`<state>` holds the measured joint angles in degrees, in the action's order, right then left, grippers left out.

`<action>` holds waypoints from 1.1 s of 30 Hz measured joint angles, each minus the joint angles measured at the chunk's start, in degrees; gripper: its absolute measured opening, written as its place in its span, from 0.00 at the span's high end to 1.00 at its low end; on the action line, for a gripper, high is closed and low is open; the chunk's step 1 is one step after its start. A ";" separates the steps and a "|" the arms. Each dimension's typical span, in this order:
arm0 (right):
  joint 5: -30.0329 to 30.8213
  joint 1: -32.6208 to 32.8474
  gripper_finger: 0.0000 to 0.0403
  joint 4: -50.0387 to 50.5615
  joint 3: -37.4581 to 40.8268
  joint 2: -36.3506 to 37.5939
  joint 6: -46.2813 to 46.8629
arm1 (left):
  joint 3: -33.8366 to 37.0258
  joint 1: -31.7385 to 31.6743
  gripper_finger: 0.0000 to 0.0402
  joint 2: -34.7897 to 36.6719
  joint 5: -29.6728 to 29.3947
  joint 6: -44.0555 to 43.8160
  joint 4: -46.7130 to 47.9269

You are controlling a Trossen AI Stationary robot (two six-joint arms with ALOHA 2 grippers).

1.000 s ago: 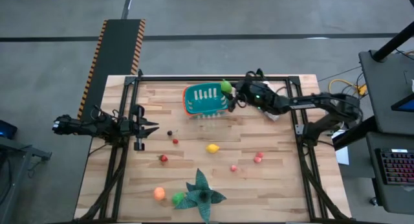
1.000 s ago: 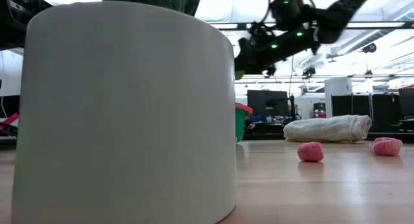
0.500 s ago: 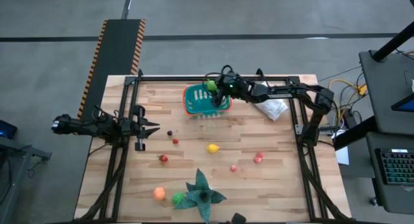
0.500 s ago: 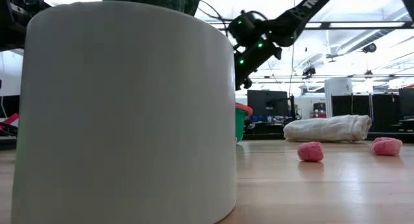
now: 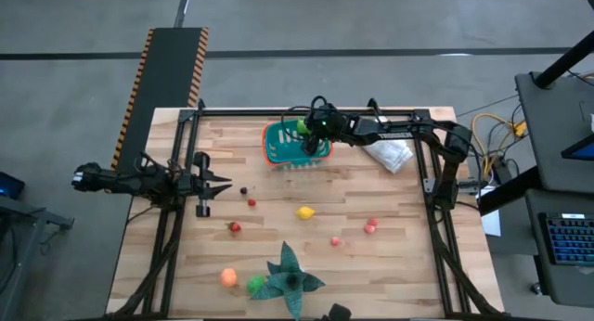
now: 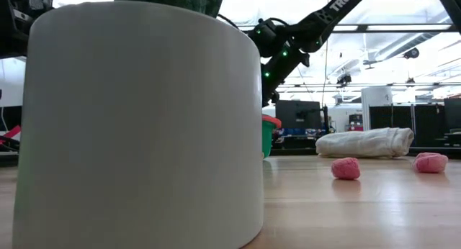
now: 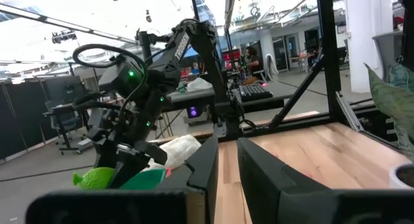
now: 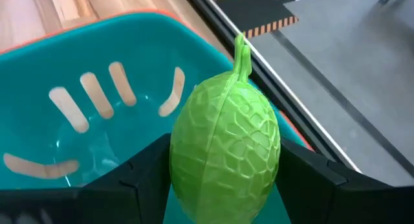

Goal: Pick and placing Produce into tupperware
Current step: Put the green cantaloupe toy into the bin

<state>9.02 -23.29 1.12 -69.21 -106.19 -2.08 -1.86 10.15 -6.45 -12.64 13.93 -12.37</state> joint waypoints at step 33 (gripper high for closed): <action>0.02 -2.29 0.44 3.22 0.22 -1.55 0.09 | 0.01 -0.02 0.89 -0.97 -0.05 0.02 -0.09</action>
<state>9.04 -25.58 4.33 -68.99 -107.74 -1.99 -1.85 10.13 -7.42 -12.69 13.95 -12.45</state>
